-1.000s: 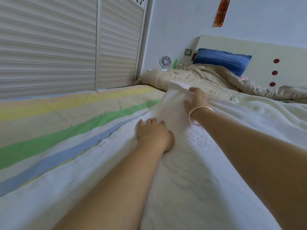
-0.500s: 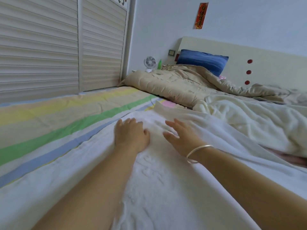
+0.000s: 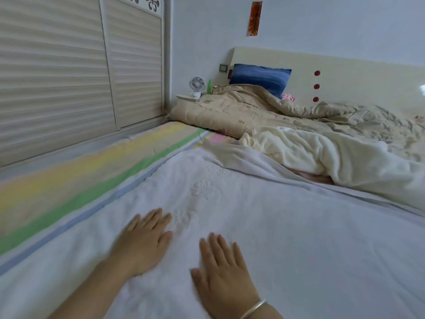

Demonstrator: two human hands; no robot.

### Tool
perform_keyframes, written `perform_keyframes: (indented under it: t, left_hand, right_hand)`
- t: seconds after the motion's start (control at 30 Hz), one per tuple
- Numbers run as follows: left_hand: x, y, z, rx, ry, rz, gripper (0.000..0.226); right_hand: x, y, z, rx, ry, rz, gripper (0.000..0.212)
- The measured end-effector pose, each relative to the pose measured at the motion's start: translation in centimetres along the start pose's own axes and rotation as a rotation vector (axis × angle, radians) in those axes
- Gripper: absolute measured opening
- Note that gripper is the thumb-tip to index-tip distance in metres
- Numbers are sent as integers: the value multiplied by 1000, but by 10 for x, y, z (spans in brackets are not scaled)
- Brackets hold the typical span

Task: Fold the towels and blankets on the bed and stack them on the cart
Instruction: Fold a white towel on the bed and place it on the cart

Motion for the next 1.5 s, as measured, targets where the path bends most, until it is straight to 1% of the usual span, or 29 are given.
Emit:
perform_keyframes:
  t: [0.03, 0.13, 0.2, 0.27, 0.3, 0.37, 0.4, 0.43, 0.5, 0.53, 0.57, 0.6, 0.63, 0.67, 0.73, 0.77, 0.83, 0.9, 1.0, 1.03, 1.13, 1.2, 1.3, 1.37, 1.4, 1.47, 1.5]
  left_hand:
    - [11, 2, -24, 6, 16, 19, 57]
    - [51, 2, -99, 23, 107, 59, 59]
    - [79, 1, -136, 2, 194, 64, 60]
    - [108, 3, -175, -21, 304, 50, 60]
    - [119, 3, -189, -24, 354, 30, 60]
    - [129, 4, -208, -3, 431, -30, 59]
    - [129, 6, -213, 13, 453, -69, 58]
    - [128, 9, -215, 32, 457, -100, 57]
    - [128, 17, -214, 44, 445, -138, 54]
    - [132, 21, -213, 33, 449, -155, 52]
    - [138, 23, -211, 14, 465, -170, 50]
    - [145, 26, -210, -14, 486, -167, 48]
    - [153, 28, -211, -45, 514, -155, 47]
    - [158, 29, -212, -68, 545, -144, 48]
    - [168, 29, -214, -84, 606, -176, 54]
    - [171, 30, -215, -86, 626, -196, 56]
    - [174, 36, -217, -121, 645, -188, 53]
    - [176, 46, -222, -189, 651, -116, 47]
    - [172, 55, -229, -325, 632, -66, 35]
    - [163, 59, -226, -376, 586, -69, 35]
    - [124, 68, -222, -444, 410, -171, 46]
    - [71, 73, -217, -438, 255, -259, 50]
    - [-46, 69, -219, -360, -23, -434, 37]
    - [-126, 62, -232, -238, -181, -623, 20]
    - [-163, 57, -240, -144, -257, -735, 15]
    - [-234, 45, -260, 112, -416, -942, 14]
    - [-269, 38, -272, 233, -498, -988, 19]
  right_hand:
    - [17, 7, -14, -23, 18, 11, 76]
    - [67, 9, -58, 29, 49, 26, 76]
    - [96, 7, -81, 67, 69, 85, 77]
    - [132, 10, -108, 25, 111, 95, 75]
    - [149, 8, -120, 50, 149, 93, 72]
    - [181, 9, -145, 82, 257, 106, 59]
    - [193, 8, -154, 123, 313, 124, 56]
    - [201, 9, -163, 162, 362, 150, 57]
    - [207, 18, -171, 126, 403, 224, 54]
    - [206, 31, -171, 98, 390, 360, 54]
    - [199, 44, -167, 98, 319, 581, 56]
    - [190, 55, -161, 128, 189, 847, 47]
    - [178, 59, -158, 167, 54, 1070, 29]
    - [162, 61, -156, 165, -110, 1210, 18]
    - [134, 60, -159, 147, -356, 1351, 22]
    - [124, 59, -164, 154, -424, 1386, 22]
    - [112, 57, -174, 171, -491, 1413, 22]
    - [106, 54, -183, 167, -543, 1435, 23]
    - [111, 52, -192, 176, -540, 1438, 23]
    - [109, 53, -194, 166, -540, 1438, 24]
    - [107, 53, -200, 176, -526, 1437, 24]
    - [95, 58, -206, 165, -542, 1448, 22]
    - [54, 75, -225, 78, -637, 1501, 20]
    - [16, 90, -244, -17, -740, 1596, 28]
    - [-5, 96, -255, -60, -798, 1657, 34]
    - [-47, 109, -281, -130, -910, 1753, 46]
    - [-71, 117, -298, -150, -948, 1765, 50]
Point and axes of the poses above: each hand's wrist, its own z-axis towards the middle knuckle, its own y-axis out of the back of the hand, x = y × z, the point moved 8 cm from there along z, towards the middle knuckle
